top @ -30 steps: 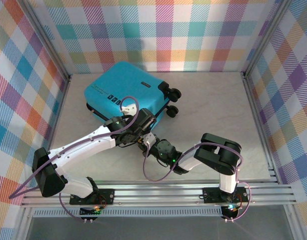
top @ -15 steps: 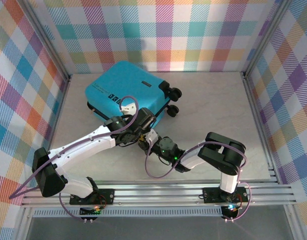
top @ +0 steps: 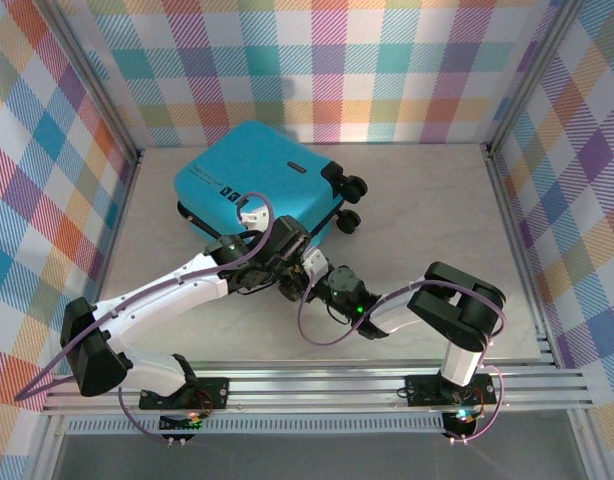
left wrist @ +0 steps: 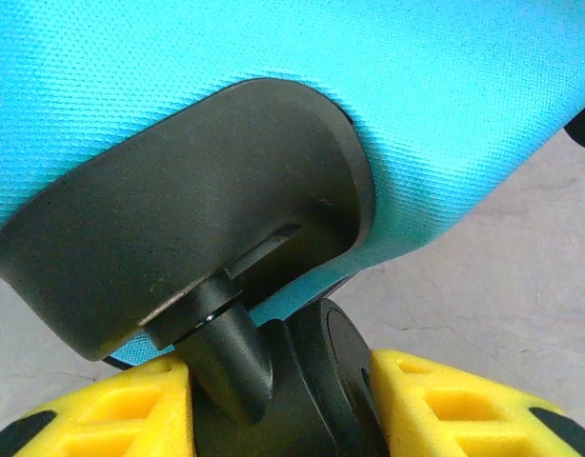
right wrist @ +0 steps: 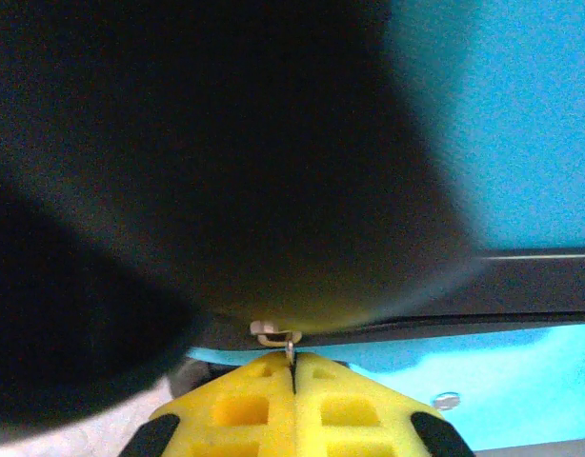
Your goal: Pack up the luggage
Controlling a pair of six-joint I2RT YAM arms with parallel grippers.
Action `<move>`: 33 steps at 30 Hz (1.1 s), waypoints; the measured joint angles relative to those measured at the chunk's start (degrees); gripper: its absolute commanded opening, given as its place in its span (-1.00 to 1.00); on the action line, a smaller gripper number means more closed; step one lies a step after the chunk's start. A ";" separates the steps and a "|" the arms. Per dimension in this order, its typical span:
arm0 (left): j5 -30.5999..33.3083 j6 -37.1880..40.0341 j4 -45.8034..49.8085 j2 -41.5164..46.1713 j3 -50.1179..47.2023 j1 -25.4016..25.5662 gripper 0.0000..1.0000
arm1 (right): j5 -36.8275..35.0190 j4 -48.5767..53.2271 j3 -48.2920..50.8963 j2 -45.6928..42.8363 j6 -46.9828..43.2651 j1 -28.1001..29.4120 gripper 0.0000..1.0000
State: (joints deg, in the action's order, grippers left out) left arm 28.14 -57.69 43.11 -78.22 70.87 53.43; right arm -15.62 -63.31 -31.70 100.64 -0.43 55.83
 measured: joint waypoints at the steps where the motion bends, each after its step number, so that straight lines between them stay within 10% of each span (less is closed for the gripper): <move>1: 0.00 0.00 -0.09 0.15 -0.15 0.00 -0.70 | -0.39 0.39 0.00 -0.11 0.07 -0.74 -1.00; 18: -2.10 3.98 -1.22 3.17 -2.29 -0.35 -0.73 | -3.28 10.27 -3.69 -1.62 6.43 -21.11 -1.00; 33: -0.50 15.47 1.40 11.50 -8.20 -12.20 -0.73 | -3.87 14.88 -1.46 -6.93 10.71 -24.39 -1.00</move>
State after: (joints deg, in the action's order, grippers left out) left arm 27.64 -42.22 44.51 -66.72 62.67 41.23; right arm -19.49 -48.42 -33.17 93.71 10.28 31.44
